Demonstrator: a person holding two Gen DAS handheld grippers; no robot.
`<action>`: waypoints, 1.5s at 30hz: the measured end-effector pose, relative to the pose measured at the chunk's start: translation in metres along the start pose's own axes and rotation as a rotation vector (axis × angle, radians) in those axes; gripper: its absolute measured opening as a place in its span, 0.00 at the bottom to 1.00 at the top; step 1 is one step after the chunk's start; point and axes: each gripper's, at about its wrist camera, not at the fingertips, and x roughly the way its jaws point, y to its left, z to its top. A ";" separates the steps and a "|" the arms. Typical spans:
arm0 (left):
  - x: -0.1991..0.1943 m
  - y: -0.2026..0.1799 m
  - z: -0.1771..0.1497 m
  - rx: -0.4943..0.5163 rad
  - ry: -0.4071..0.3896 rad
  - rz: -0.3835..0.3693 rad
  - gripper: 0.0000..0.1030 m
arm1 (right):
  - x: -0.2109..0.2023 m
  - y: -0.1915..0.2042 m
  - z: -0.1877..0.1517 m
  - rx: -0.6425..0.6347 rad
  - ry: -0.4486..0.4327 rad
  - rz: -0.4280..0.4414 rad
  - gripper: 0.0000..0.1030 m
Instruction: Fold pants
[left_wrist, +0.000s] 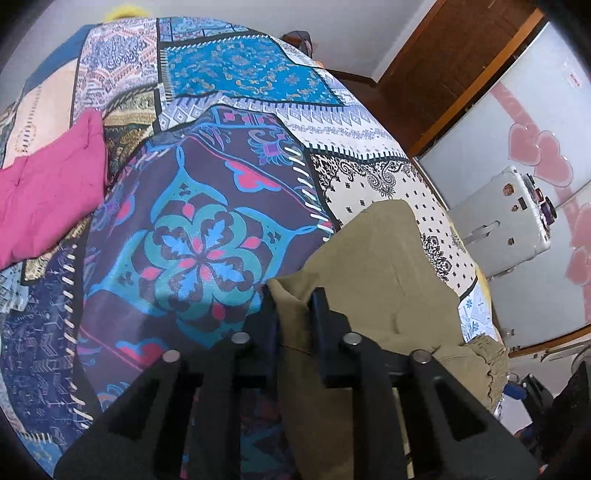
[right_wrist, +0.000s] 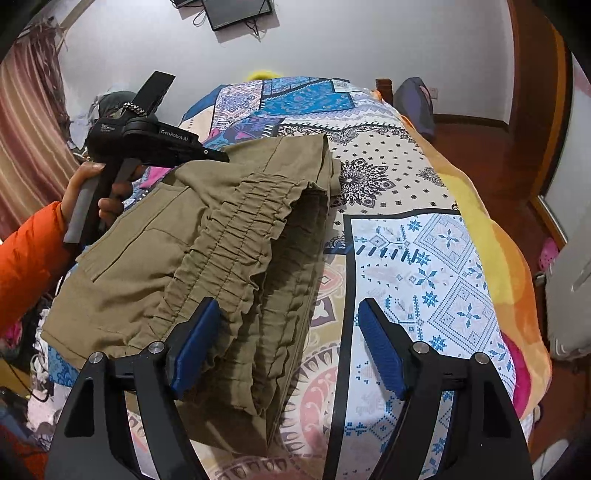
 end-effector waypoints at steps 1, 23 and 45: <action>-0.003 -0.001 -0.001 0.008 -0.009 0.021 0.11 | 0.000 0.001 0.001 -0.005 0.003 -0.004 0.71; -0.136 0.023 -0.149 -0.012 -0.195 0.342 0.07 | -0.027 0.062 -0.001 -0.106 -0.016 0.026 0.73; -0.168 0.047 -0.225 -0.076 -0.167 0.337 0.07 | 0.037 0.008 0.035 -0.020 0.053 -0.102 0.59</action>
